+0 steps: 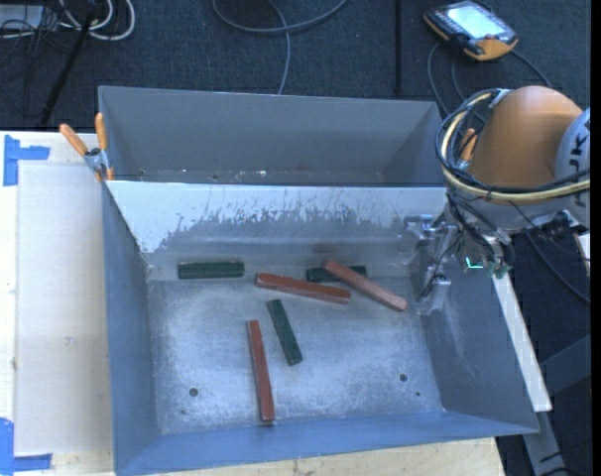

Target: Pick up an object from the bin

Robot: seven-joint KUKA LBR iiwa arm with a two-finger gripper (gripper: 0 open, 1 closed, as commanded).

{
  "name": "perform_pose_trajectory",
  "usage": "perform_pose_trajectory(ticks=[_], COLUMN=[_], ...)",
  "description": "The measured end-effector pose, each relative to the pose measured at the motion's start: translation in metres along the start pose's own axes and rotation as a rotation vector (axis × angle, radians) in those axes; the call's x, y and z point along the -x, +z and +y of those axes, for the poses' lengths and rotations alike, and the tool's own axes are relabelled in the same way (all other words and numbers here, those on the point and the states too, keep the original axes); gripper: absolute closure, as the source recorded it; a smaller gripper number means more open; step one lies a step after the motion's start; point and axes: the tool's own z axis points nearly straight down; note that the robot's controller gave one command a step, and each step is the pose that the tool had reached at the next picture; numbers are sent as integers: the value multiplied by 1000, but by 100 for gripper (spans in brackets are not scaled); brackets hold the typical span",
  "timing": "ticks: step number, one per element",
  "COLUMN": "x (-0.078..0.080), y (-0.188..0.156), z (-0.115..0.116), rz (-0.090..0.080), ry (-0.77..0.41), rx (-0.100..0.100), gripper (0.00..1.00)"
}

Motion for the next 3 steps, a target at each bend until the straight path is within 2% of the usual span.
perform_pose_trajectory(ticks=[1,2,3], x=[2,-2,8], y=[-5,75,30], z=[0,-6,57], rz=[-8,-11,-3], ry=[-3,21,298], rx=[-1,-1,0], gripper=[0,0,0])
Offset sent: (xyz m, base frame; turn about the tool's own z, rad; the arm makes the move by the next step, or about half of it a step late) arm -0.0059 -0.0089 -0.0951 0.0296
